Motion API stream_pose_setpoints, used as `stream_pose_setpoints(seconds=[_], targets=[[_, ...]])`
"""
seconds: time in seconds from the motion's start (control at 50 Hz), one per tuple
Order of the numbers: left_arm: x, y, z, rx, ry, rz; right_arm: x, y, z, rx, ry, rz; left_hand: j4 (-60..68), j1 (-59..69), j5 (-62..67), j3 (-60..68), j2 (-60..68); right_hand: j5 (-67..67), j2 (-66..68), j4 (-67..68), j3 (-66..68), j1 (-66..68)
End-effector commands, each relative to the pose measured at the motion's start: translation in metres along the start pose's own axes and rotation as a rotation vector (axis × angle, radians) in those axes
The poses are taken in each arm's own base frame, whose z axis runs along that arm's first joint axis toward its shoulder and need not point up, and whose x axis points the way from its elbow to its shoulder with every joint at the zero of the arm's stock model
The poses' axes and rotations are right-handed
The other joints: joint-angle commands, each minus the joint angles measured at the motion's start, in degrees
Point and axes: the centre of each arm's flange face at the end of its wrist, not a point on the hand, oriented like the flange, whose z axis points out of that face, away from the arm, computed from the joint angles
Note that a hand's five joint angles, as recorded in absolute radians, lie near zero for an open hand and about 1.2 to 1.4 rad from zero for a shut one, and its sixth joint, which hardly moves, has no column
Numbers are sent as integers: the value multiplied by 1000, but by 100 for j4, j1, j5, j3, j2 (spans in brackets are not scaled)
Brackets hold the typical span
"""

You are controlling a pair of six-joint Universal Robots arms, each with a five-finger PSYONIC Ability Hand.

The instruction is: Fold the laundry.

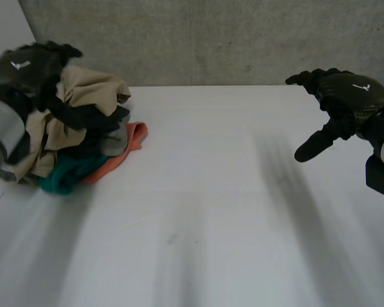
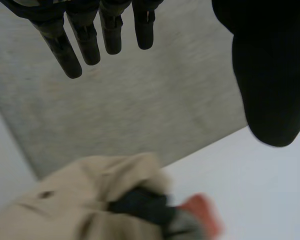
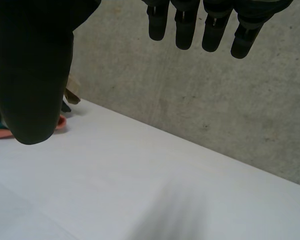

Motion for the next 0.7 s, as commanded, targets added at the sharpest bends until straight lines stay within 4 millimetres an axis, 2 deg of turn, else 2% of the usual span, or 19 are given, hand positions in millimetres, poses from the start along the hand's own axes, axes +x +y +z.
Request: stream_pose_setpoints(seconds=[0.02, 0.04, 0.06, 0.12, 0.14, 0.24, 0.26, 0.28, 0.32, 0.34, 0.42, 0.44, 0.5, 0.52, 0.58, 0.6, 0.66, 0.68, 0.7], targets=[[-58, 42, 100, -44, -153, 240, -3, 7, 3, -25, -14, -8, -135, -143, -273, -159, -171, -271, -167, -156, -146, -194], [-63, 49, 110, -55, -162, 264, -3, 7, 4, -26, -14, -11, -135, -143, -273, -159, -171, -271, -167, -156, -146, -194], [-73, 65, 128, -75, -173, 304, -3, 9, 5, -34, -16, -12, -135, -143, -273, -159, -171, -271, -167, -156, -146, -194], [-89, 89, 150, -107, -186, 356, -4, 13, 7, -47, -19, -14, -135, -143, -273, -159, -171, -271, -167, -156, -146, -194], [-95, 104, 160, -124, -184, 381, -4, 15, 9, -55, -23, -18, -135, -143, -273, -159, -171, -271, -167, -156, -146, -194], [-102, 143, 179, -161, -151, 409, -4, 18, 11, -68, -22, -24, -102, -109, -240, -126, -137, -271, -167, -156, -146, -194], [-104, 147, 182, -162, -151, 413, -4, 19, 12, -70, -22, -26, 519, 511, 381, 495, 483, -271, -167, -156, -146, -194], [-108, 151, 186, -156, -159, 418, -3, 19, 12, -73, -21, -28, 2640, 2633, 2502, 2616, 2605, -271, -167, -156, -146, -194], [-111, 151, 188, -143, -174, 425, -3, 19, 13, -73, -19, -32, 5925, 5917, 5787, 5900, 5889, -271, -167, -156, -146, -194], [-113, 146, 189, -134, -187, 433, -3, 19, 13, -74, -20, -33, 6856, 6848, 6718, 6832, 6820, -271, -167, -156, -146, -194], [-122, 99, 176, -70, -305, 422, -2, 18, 13, -71, -17, -42, 6865, 6857, 6727, 6841, 6829, -271, -167, -156, -146, -194], [-119, 71, 167, -8, -339, 390, -1, 17, 14, -68, -15, -47, 6865, 6857, 6727, 6841, 6829, -271, -167, -156, -146, -194], [-104, 27, 151, 114, -330, 324, 1, 16, 14, -62, -8, -49, 6865, 6857, 6727, 6841, 6829, -271, -167, -156, -146, -194], [-93, 2, 136, 189, -307, 284, 3, 15, 15, -62, -3, -47, 6865, 6857, 6727, 6841, 6829, -271, -167, -156, -146, -194], [-67, -30, 111, 269, -239, 228, 5, 13, 15, -57, 3, -45, 6865, 6857, 6727, 6841, 6829, -271, -167, -156, -146, -194], [-48, -44, 93, 300, -182, 193, 6, 12, 15, -54, 6, -46, 6865, 6857, 6727, 6841, 6829, -271, -167, -156, -146, -194], [-20, -55, 67, 319, -97, 140, 8, 10, 14, -49, 13, -46, 6865, 6857, 6727, 6841, 6829, -271, -167, -156, -146, -194], [-2, -55, 50, 309, -41, 102, 9, 9, 14, -47, 17, -44, 6865, 6857, 6727, 6841, 6829, -271, -167, -156, -146, -194], [7, -54, 42, 300, -15, 81, 10, 9, 14, -47, 19, -43, 6865, 6857, 6727, 6841, 6829, -271, -167, -156, -146, -194]])
